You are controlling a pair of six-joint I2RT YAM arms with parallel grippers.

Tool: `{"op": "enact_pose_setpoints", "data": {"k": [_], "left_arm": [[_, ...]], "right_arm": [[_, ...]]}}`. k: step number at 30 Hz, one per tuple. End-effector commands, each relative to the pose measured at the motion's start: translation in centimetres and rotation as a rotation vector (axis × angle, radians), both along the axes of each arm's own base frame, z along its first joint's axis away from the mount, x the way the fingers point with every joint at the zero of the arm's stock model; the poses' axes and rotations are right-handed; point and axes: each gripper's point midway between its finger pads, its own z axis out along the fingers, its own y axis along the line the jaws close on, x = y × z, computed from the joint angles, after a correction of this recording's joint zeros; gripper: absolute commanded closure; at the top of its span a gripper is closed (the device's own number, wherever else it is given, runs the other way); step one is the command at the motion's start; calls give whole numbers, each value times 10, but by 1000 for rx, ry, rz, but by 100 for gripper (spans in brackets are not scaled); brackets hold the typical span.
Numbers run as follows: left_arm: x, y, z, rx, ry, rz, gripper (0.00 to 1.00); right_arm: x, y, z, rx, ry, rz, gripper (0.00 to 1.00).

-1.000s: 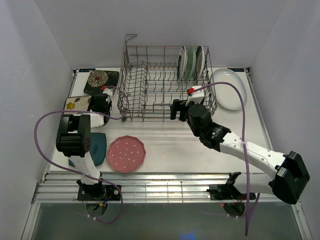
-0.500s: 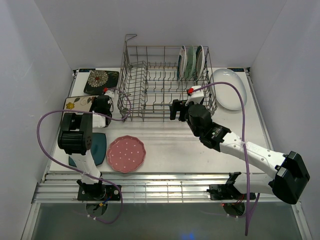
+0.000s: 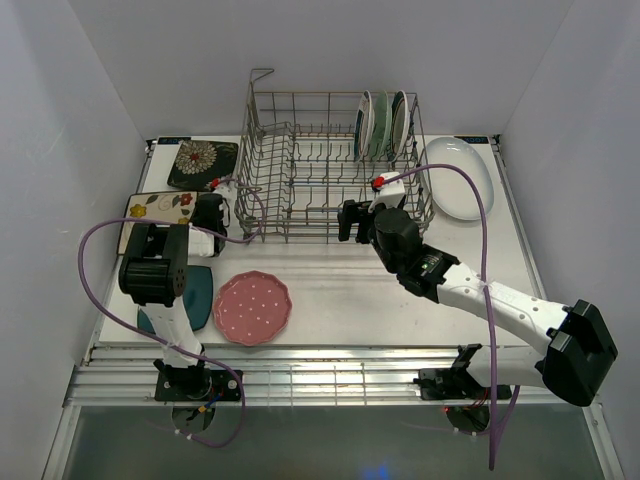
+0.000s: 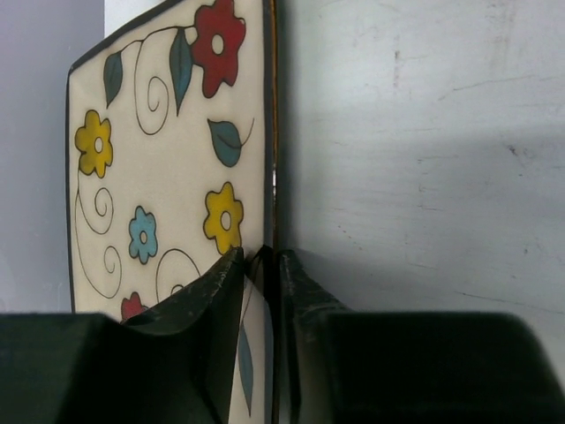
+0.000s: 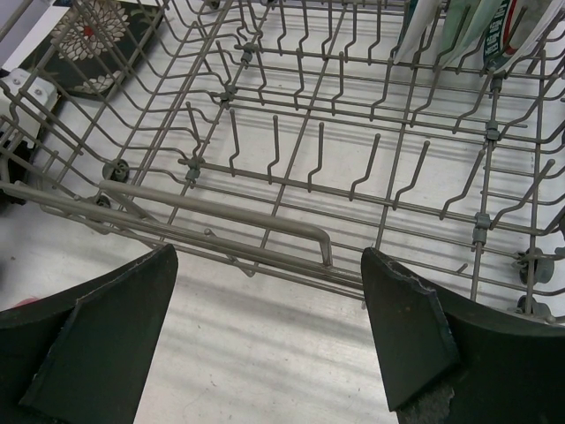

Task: Load the plates into the dish rack
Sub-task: Pick up the plate from the corner of the board.

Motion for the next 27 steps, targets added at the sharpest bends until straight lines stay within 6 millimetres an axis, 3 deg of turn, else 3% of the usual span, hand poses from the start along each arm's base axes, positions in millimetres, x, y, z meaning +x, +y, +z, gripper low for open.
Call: {"op": "enact_pose_setpoints", "data": {"k": [1, 7, 12, 19, 27], "left_arm": [[-12, 3, -8, 66, 59, 5, 69], [-12, 3, 4, 103, 26, 15, 82], [-12, 2, 15, 121, -2, 22, 100], [-14, 2, 31, 147, -40, 30, 100], [-14, 0, 68, 148, -123, 32, 100]], "right_arm": [[2, 6, 30, 73, -47, 4, 10], [2, 6, 31, 76, -49, 4, 10], [2, 7, 30, 72, -47, 7, 10], [2, 9, 31, 76, -46, 17, 10], [3, 9, 29, 64, -41, 10, 10]]}}
